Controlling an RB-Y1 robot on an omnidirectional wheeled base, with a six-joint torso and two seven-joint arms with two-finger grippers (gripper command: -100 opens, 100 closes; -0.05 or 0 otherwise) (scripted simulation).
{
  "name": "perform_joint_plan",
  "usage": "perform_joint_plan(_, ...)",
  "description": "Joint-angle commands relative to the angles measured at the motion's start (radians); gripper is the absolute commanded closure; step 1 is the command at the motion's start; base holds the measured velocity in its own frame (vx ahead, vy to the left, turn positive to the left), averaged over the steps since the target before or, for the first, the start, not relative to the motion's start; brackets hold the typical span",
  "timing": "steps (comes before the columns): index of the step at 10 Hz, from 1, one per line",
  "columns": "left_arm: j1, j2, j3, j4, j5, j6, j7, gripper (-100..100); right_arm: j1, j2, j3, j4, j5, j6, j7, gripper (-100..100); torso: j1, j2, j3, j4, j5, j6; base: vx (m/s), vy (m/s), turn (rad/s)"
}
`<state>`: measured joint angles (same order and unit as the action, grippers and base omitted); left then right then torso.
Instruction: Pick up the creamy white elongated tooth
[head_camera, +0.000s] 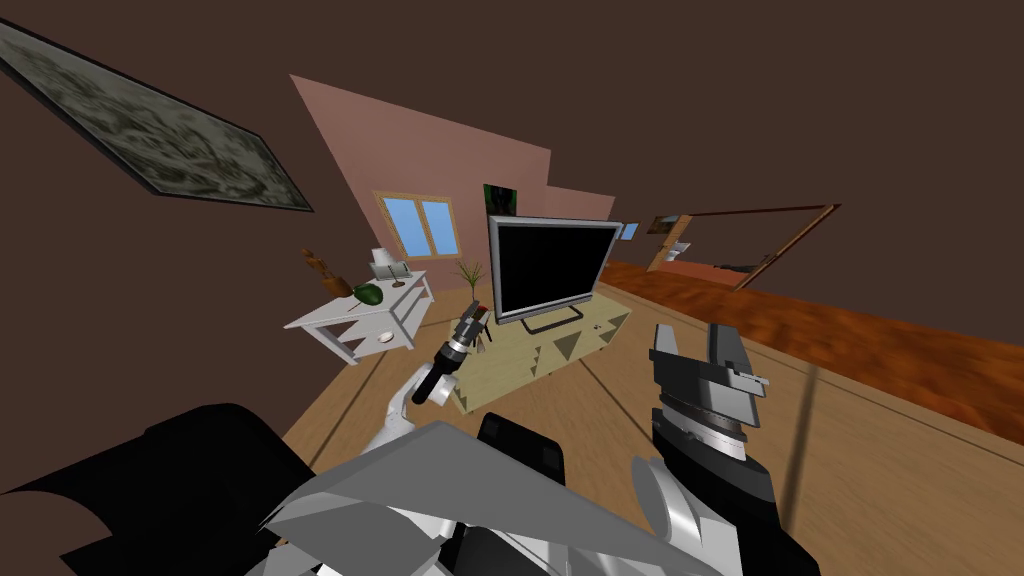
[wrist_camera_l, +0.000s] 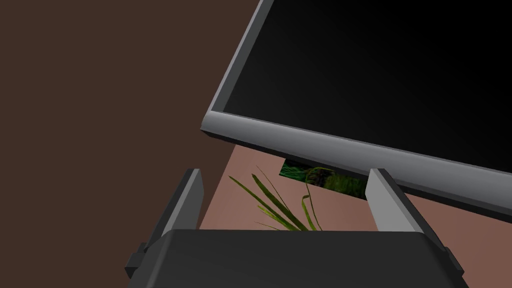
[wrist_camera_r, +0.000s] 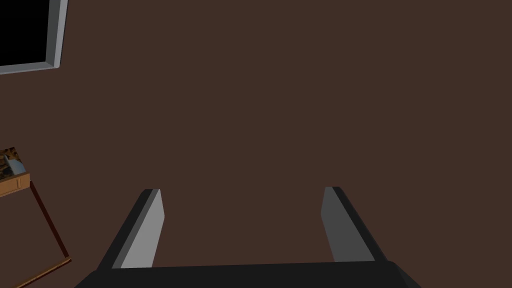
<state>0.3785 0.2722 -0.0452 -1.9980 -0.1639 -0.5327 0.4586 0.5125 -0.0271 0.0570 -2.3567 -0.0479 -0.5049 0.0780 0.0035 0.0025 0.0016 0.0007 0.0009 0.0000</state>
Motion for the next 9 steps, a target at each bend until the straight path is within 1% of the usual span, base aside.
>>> perform_joint_plan(1, -0.019, 0.028, -0.008, 0.050, -0.045, -0.010, 0.050, -100, 0.000, 0.000, 0.000, 0.000, 0.000, 0.000, 0.000, 0, 0.000, 0.000, 0.000, 0.000, 0.000, 0.000, -0.028, 0.042, -0.028)
perform_joint_plan(2, -0.019, 0.028, -0.008, 0.050, -0.045, -0.010, 0.055, -100, 0.000, 0.000, 0.000, 0.000, 0.000, 0.000, 0.000, 0, 0.000, -0.001, 0.000, 0.000, 0.000, 0.000, -0.020, 0.032, -0.019)
perform_joint_plan(3, -0.034, 0.055, -0.012, 0.092, -0.084, -0.020, 0.092, -100, 0.000, 0.000, 0.000, 0.000, 0.000, 0.000, 0.000, 0, -0.001, -0.001, -0.001, 0.000, 0.000, 0.000, -0.015, 0.030, -0.038)
perform_joint_plan(4, -0.034, 0.055, -0.012, 0.092, -0.084, -0.020, 0.099, -100, 0.000, 0.000, 0.000, 0.000, 0.000, 0.000, 0.000, 0, -0.001, -0.002, -0.001, 0.000, 0.000, 0.000, -0.011, 0.029, -0.025)
perform_joint_plan(5, -0.049, 0.083, -0.015, 0.134, -0.125, -0.031, 0.138, -100, 0.000, 0.000, 0.000, 0.000, 0.000, 0.000, 0.000, 0, -0.001, -0.002, -0.001, 0.000, 0.000, 0.000, -0.015, 0.038, -0.043)
perform_joint_plan(6, -0.049, 0.083, -0.015, 0.137, -0.125, -0.031, 0.143, -100, 0.000, 0.000, 0.000, 0.000, 0.000, 0.000, 0.000, 0, -0.001, -0.002, -0.001, -0.001, 0.000, 0.000, -0.015, 0.026, -0.027)
perform_joint_plan(7, -0.064, 0.110, -0.018, 0.181, -0.167, -0.044, 0.184, -100, 0.000, 0.000, 0.000, 0.000, 0.000, 0.000, 0.000, 0, -0.002, -0.002, -0.001, 0.000, 0.000, 0.000, -0.012, 0.021, -0.055)
perform_joint_plan(8, -0.064, 0.110, -0.018, 0.185, -0.167, -0.044, 0.187, -100, 0.000, 0.000, 0.000, 0.000, 0.000, 0.000, 0.000, 0, -0.002, -0.002, -0.001, -0.001, 0.000, 0.000, -0.010, 0.021, -0.026)
perform_joint_plan(9, -0.079, 0.136, -0.022, 0.229, -0.210, -0.057, 0.228, -100, 0.000, 0.000, 0.000, 0.000, 0.000, 0.000, 0.000, 0, -0.002, -0.002, -0.001, -0.001, 0.000, 0.000, -0.010, 0.020, -0.052)
